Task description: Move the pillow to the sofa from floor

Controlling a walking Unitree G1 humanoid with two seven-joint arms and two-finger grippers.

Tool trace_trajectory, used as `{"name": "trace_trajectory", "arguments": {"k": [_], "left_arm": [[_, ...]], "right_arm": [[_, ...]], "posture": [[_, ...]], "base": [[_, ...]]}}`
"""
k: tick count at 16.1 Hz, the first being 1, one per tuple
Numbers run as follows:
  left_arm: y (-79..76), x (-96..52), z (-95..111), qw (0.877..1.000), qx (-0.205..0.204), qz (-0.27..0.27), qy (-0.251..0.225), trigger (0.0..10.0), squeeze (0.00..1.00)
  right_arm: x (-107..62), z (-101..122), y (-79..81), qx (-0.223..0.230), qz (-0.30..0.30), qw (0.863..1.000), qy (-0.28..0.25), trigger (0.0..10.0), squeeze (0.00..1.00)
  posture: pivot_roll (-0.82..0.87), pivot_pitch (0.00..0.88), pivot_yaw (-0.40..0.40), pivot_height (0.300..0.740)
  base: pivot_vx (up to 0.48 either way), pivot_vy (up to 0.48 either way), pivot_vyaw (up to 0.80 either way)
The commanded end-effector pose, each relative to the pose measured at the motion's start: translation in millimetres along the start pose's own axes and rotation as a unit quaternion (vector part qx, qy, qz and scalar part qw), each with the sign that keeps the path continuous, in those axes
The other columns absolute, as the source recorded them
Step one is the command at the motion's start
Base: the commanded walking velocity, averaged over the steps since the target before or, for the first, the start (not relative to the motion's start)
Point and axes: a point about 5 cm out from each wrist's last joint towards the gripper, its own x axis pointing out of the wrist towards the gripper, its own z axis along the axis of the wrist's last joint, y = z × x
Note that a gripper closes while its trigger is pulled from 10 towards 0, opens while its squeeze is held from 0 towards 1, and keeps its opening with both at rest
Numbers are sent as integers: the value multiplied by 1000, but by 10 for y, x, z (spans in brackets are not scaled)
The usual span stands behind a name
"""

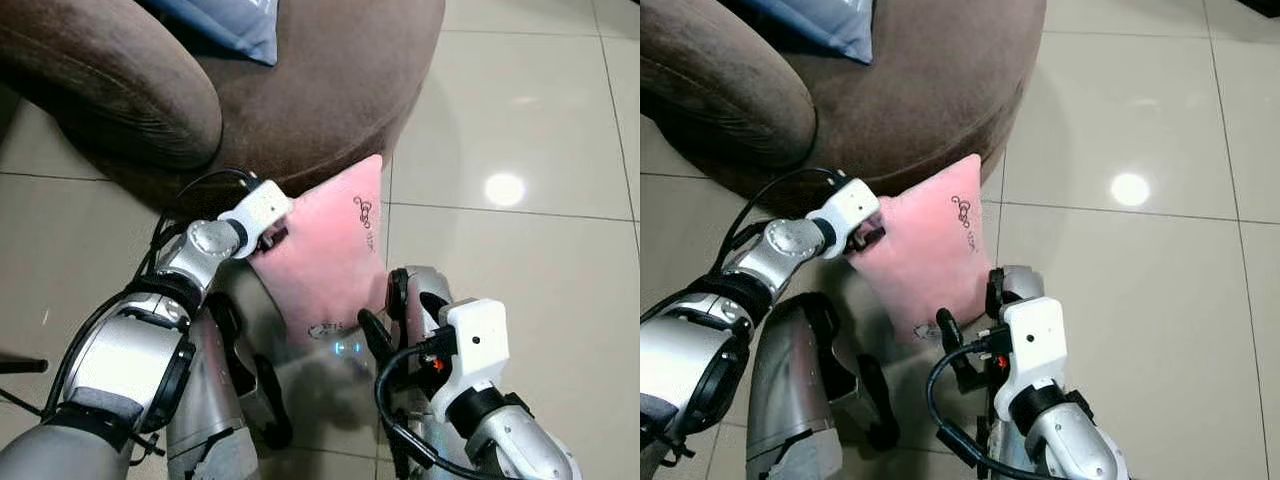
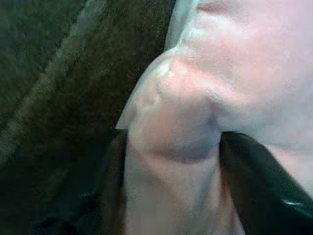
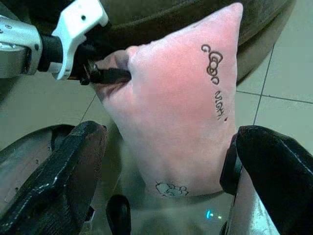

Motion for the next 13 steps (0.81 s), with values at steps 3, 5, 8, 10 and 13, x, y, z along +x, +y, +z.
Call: {"name": "trace_trajectory", "arguments": {"k": [3,5,8,10,13], "left_arm": [[-128,7,-133,999,-37,-19,11,0,0],[-175,13,-153,999,-38,-29,11,0,0],[-237,24,-172,998,-39,-39,11,0,0],[-270,30,-173,998,-51,-46,8,0,0],[-323,77,-52,990,-132,-50,-29,0,0]], "right_arm": [[-49,-37,66,13,7,1000,14,10000,0],[-56,-47,75,14,6,1000,16,10000,0],[-69,-66,93,17,5,1000,20,10000,0],[-77,-73,105,17,5,1000,21,10000,0],[-85,-96,120,19,7,999,26,10000,0]], "posture": [[-288,455,84,478],[-291,454,83,478],[-295,458,80,478],[-297,460,78,478],[-293,464,76,478]], "base": [[0,0,0],[0,0,0],[0,0,0],[0,0,0],[0,0,0]]}}
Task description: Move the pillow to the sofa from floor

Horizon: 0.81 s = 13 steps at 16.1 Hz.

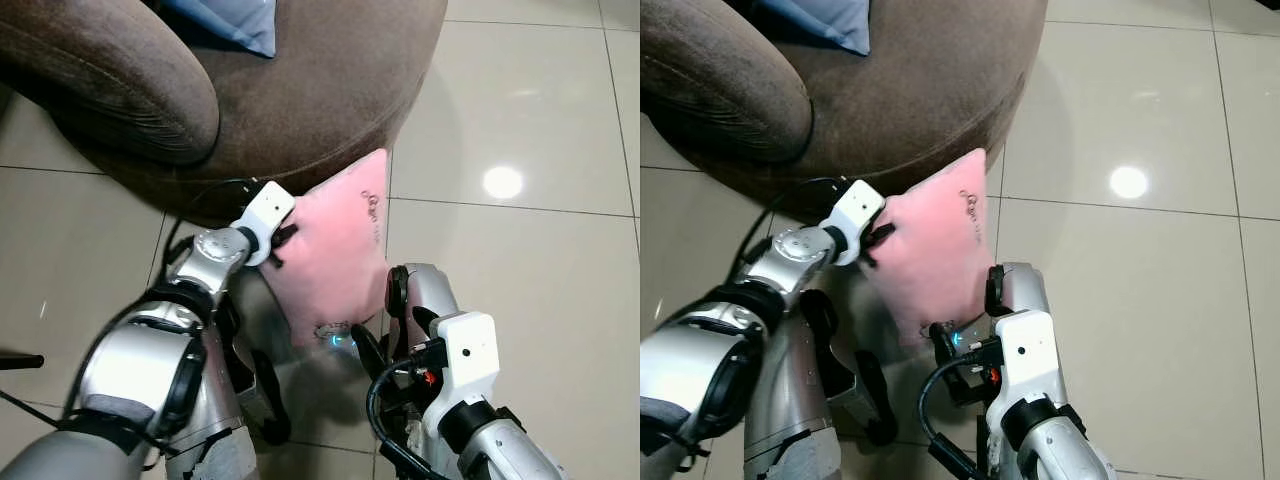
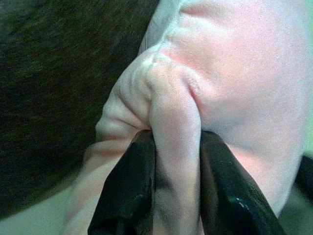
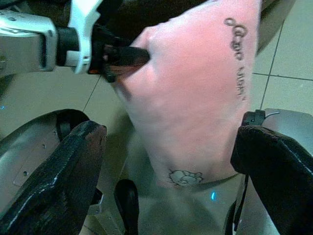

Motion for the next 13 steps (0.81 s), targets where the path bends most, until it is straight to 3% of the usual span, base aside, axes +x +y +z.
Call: {"name": "trace_trajectory", "arguments": {"k": [1,2,5,7,13], "left_arm": [[-101,31,-42,998,-59,-14,-10,0,0],[-121,69,101,994,-100,-20,-46,0,0],[-96,102,436,982,-141,-35,-118,0,0],[41,56,811,967,-160,-42,-192,0,0],[365,-163,1347,945,-140,-31,-293,0,0]], "right_arm": [[-39,-16,46,7,5,1000,6,10000,0],[-38,-22,52,8,5,1000,7,10000,0],[-32,-40,52,9,4,1000,9,10000,0],[-7,-60,44,9,3,1000,10,10000,0],[73,-104,-18,-1,4,1000,12,10000,0]], "posture": [[-295,470,75,478],[-295,472,75,478],[-284,470,81,478],[-274,465,89,478],[-248,422,87,478]], "base": [[0,0,0],[0,0,0],[0,0,0],[0,0,0],[0,0,0]]}}
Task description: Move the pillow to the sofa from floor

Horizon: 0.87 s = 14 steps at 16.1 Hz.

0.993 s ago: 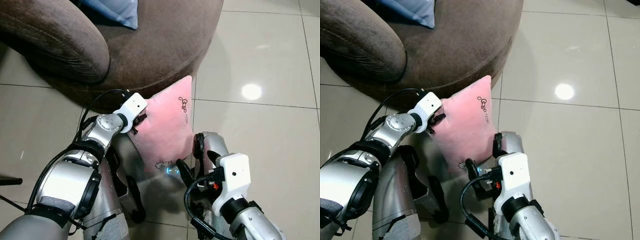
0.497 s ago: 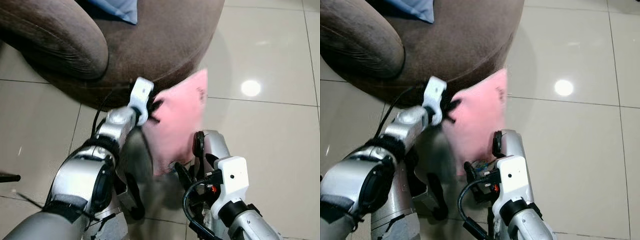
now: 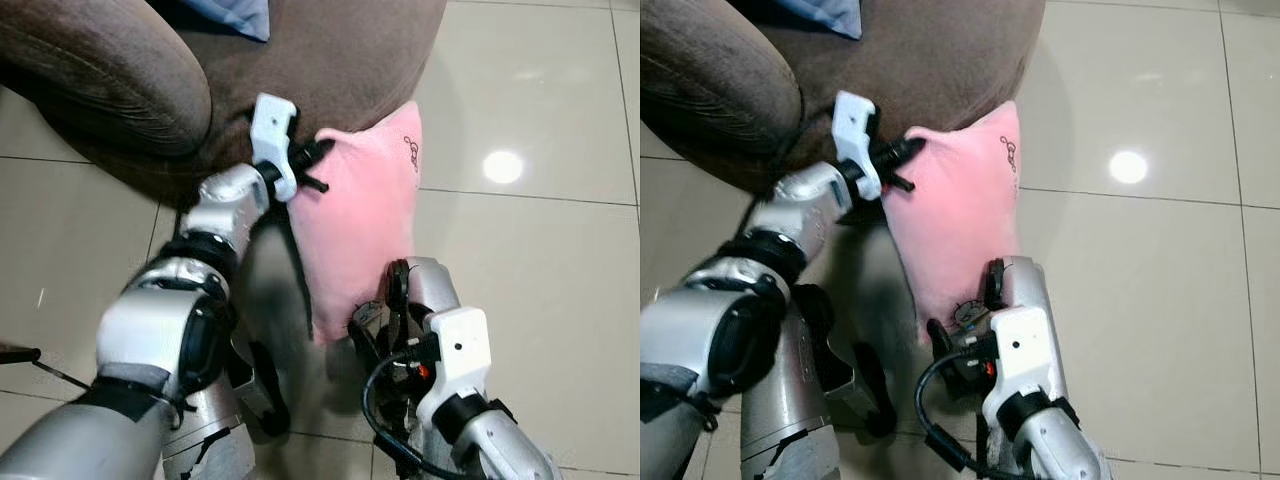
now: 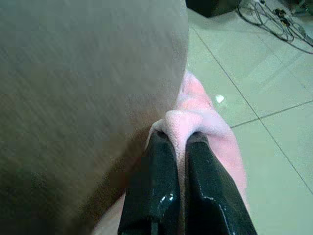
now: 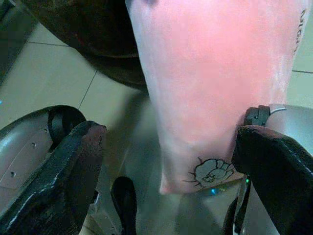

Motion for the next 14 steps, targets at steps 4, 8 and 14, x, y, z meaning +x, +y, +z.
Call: {"name": "trace_trajectory", "arguments": {"k": [4,8,14], "left_arm": [[115,-54,936,987,67,-15,-146,0,0],[150,-149,1378,974,108,-3,-199,0,0],[525,-454,1282,972,173,78,-138,0,0]], "right_arm": [[113,-122,-139,-8,-4,1000,15,10000,0],[262,-176,-197,-14,8,1000,15,10000,0],[517,-251,-369,-23,-13,1000,14,10000,0]], "posture": [[-210,343,80,478],[-168,289,72,478],[-105,202,72,478]], "base": [[0,0,0],[0,0,0],[0,0,0]]}}
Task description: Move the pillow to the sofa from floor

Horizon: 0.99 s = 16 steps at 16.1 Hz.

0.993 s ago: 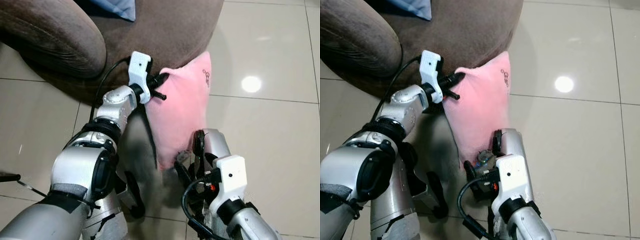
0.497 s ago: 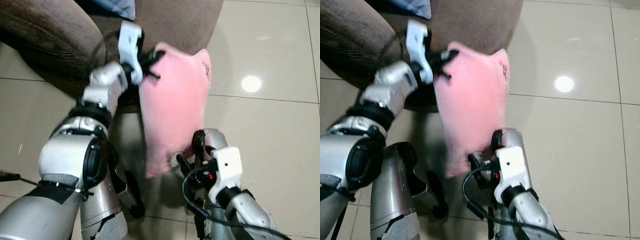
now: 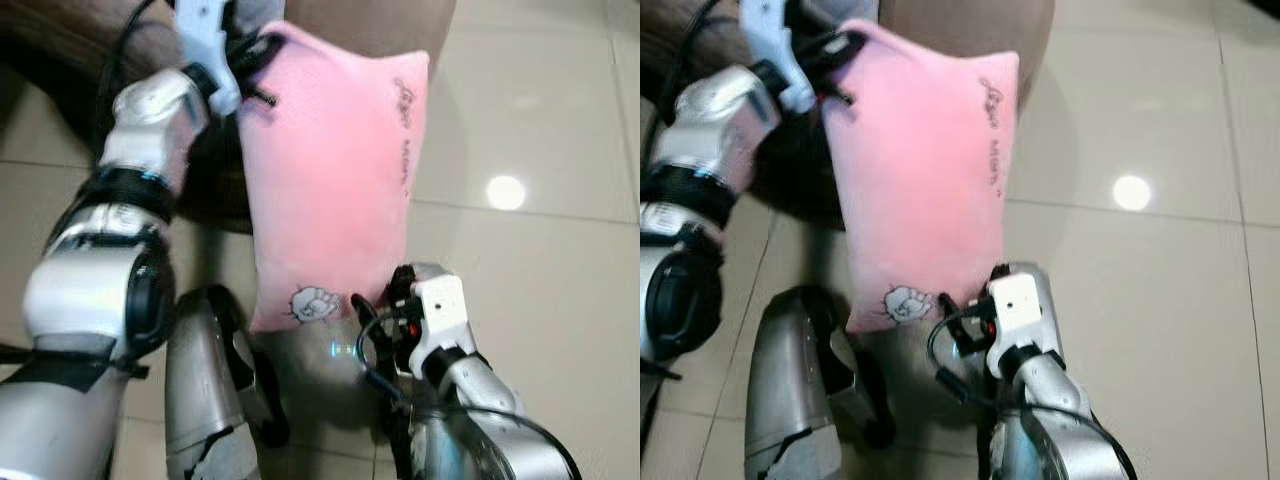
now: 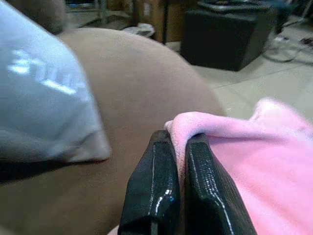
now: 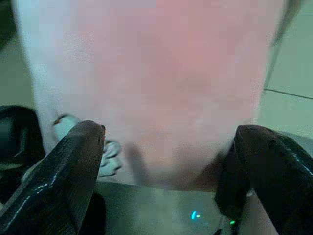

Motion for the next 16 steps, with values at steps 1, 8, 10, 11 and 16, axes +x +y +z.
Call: {"name": "trace_trajectory", "arguments": {"k": [1,8,10,11,16], "left_arm": [[229,-161,180,997,38,55,-38,0,0],[267,-581,-692,983,-29,172,49,0,0],[173,-612,-869,980,-49,178,67,0,0],[144,-634,-932,979,-57,184,72,0,0],[-287,-664,-1314,971,-111,195,88,0,0]], "right_arm": [[13,-50,-52,6,-20,1000,4,10000,0],[304,88,-262,-16,-62,997,-36,10000,0],[349,81,-212,-12,-58,997,-41,10000,0],[359,83,-198,-14,-57,997,-43,10000,0],[425,143,-175,12,-23,997,-67,10000,0]], "posture": [[-88,180,66,478],[-14,92,16,478],[-4,88,5,478],[-4,88,2,478],[4,71,-47,518]], "base": [[0,0,0],[0,0,0],[0,0,0],[0,0,0],[0,0,0]]}}
